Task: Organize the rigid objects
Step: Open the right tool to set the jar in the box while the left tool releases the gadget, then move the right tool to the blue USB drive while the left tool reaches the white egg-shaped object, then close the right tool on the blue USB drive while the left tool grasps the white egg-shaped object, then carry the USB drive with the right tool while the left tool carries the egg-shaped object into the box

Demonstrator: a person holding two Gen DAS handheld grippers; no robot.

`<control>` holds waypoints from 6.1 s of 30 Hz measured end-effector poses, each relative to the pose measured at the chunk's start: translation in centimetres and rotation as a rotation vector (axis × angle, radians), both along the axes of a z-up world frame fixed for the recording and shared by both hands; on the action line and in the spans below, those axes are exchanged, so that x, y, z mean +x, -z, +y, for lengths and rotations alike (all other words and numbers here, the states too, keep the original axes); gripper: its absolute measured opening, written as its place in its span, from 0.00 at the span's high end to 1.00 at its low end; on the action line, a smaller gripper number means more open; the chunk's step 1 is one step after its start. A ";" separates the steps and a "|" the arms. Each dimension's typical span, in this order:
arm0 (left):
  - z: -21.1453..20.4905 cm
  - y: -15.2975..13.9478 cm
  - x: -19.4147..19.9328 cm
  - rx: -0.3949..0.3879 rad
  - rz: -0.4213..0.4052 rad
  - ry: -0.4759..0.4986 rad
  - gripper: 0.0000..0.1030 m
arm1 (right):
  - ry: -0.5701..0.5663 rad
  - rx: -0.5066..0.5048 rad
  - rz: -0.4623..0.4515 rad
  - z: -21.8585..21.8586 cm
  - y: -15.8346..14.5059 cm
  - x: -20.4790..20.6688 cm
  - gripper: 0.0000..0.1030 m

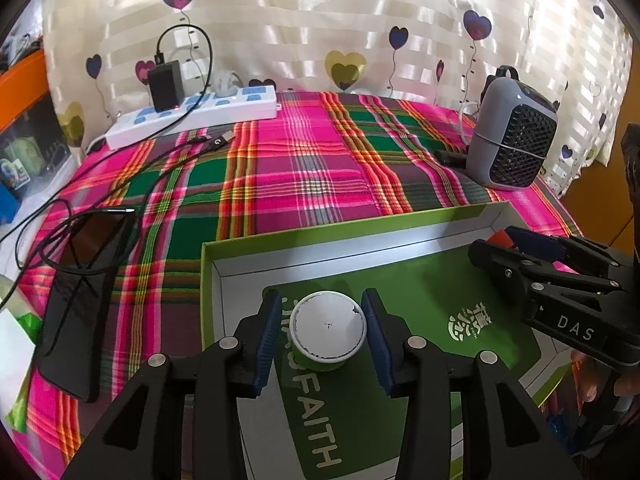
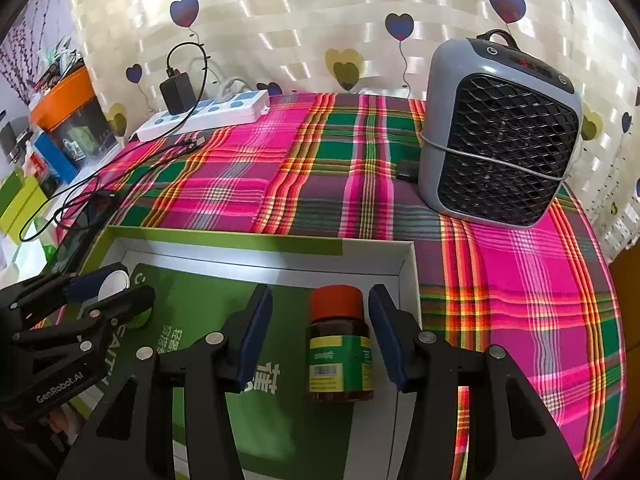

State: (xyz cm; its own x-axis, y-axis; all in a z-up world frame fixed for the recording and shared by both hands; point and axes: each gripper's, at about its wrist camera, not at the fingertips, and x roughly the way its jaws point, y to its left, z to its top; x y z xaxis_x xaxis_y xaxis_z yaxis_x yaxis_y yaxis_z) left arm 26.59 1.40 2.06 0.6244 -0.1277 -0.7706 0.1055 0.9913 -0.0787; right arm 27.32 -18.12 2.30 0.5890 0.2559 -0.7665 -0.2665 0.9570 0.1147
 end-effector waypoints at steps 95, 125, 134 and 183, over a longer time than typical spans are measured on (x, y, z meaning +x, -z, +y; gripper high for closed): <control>4.8 0.8 -16.7 -0.102 0.027 -0.079 0.60 | 0.039 -0.073 -0.004 -3.4 1.2 -17.8 0.54; 4.9 1.4 -15.4 -0.116 0.038 -0.098 0.63 | -0.032 -0.088 -0.011 -2.2 1.4 -17.5 0.77; 4.9 1.4 -15.5 -0.116 0.037 -0.098 0.64 | -0.031 -0.087 -0.011 -2.2 1.4 -17.5 0.78; 4.9 -2.2 -17.3 -0.108 -0.072 -0.085 0.74 | -0.010 -0.062 -0.076 -2.5 -0.5 -18.5 0.78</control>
State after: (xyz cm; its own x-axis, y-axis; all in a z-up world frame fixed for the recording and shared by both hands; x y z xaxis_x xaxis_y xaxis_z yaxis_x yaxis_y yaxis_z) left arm 9.32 6.34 4.30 0.6898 -0.1517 -0.7079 0.0310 0.9831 -0.1805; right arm 8.81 -20.66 2.83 0.6434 0.2153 -0.7347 -0.2818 0.9589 0.0342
